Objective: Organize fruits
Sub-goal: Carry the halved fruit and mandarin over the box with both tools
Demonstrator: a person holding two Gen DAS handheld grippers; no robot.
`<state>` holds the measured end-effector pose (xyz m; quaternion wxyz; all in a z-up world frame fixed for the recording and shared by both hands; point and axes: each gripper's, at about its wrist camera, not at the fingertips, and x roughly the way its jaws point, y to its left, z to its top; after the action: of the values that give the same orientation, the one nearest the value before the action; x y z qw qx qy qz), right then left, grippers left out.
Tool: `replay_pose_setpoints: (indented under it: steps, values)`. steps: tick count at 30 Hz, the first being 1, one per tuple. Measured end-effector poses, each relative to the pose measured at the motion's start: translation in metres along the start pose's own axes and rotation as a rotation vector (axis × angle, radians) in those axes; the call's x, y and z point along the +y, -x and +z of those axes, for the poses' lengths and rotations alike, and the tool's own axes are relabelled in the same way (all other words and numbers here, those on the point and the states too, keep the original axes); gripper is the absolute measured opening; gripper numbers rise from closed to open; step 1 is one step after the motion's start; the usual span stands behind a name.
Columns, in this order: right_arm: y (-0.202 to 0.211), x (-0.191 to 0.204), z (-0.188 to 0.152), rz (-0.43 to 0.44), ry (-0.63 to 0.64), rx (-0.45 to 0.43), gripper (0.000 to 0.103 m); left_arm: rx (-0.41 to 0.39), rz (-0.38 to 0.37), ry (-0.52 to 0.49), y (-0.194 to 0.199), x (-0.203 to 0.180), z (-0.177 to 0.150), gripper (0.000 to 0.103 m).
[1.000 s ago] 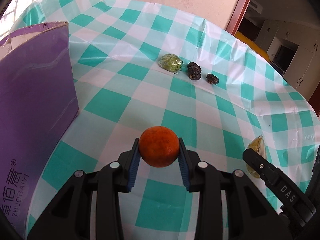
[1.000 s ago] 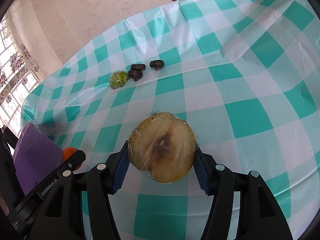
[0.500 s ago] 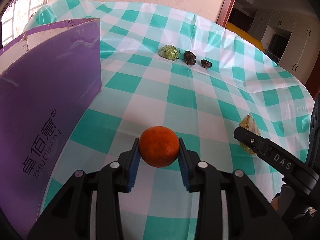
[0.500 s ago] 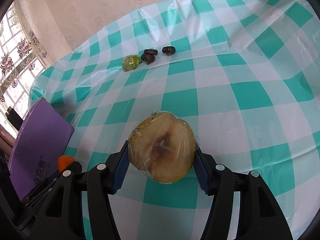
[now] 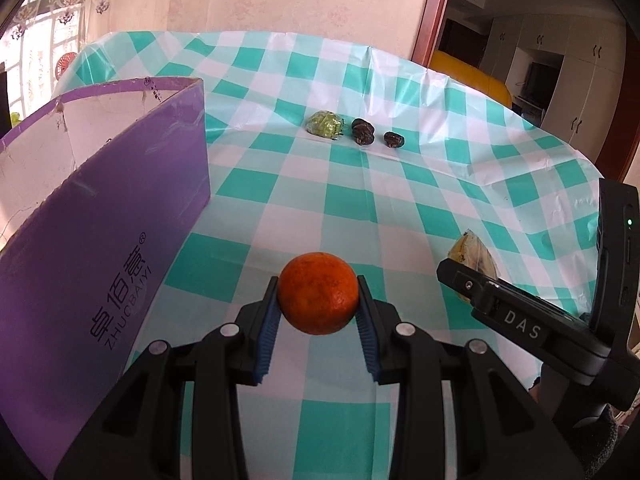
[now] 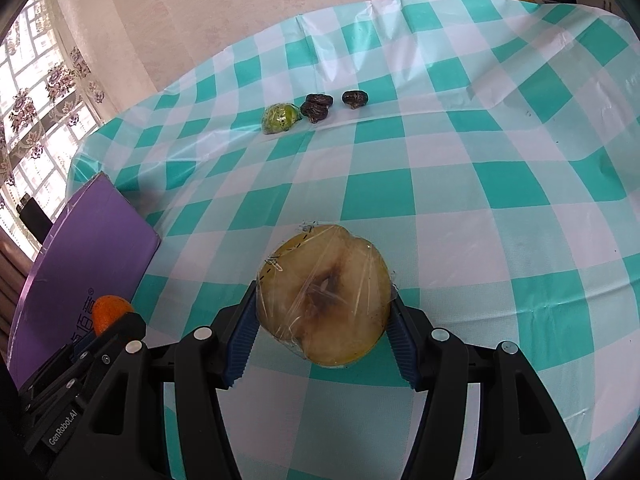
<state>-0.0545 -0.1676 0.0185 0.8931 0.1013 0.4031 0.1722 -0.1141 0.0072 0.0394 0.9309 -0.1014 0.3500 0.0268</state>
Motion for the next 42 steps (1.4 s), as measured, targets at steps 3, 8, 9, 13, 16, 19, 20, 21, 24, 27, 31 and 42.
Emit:
replay_pose_setpoints:
  steps: [3,8,9,13,16,19,20,21,24,27,31,42]
  values:
    - [0.005,0.004,-0.002,0.023,-0.001,-0.022,0.058,-0.039,-0.002,-0.009,0.016,0.001,0.003,0.036]
    - [0.015,0.021,-0.004,0.058,0.025,-0.044,0.058,-0.132,0.003,-0.025,0.051,0.004,0.012,0.036]
    - [0.018,0.027,-0.003,0.064,0.038,-0.052,0.058,-0.151,0.009,-0.027,0.059,0.005,0.014,0.036]
    - [0.036,0.055,0.005,0.107,0.092,-0.098,0.058,-0.240,0.050,-0.036,0.093,0.016,0.023,0.036]
    - [0.048,0.081,0.012,0.149,0.145,-0.127,0.058,-0.283,0.082,-0.024,0.113,0.031,0.032,0.036]
    - [0.056,0.108,0.015,0.189,0.208,-0.144,0.058,-0.305,0.127,0.006,0.130,0.053,0.040,0.036]
    - [0.058,0.119,0.016,0.201,0.229,-0.148,0.058,-0.301,0.147,0.010,0.133,0.060,0.043,0.036]
    - [0.059,0.128,0.017,0.213,0.247,-0.151,0.058,-0.296,0.169,0.013,0.136,0.068,0.045,0.036]
    - [0.061,0.156,0.019,0.250,0.309,-0.160,0.058,-0.288,0.244,0.032,0.143,0.092,0.049,0.036]
    - [0.061,0.182,0.020,0.274,0.371,-0.175,0.058,-0.258,0.308,0.054,0.146,0.119,0.051,0.036]
    - [0.052,0.211,0.020,0.310,0.417,-0.162,0.058,-0.198,0.369,0.091,0.143,0.152,0.050,0.036]
    - [0.012,0.272,0.014,0.320,0.559,-0.079,0.058,-0.029,0.442,0.125,0.126,0.200,0.045,0.036]
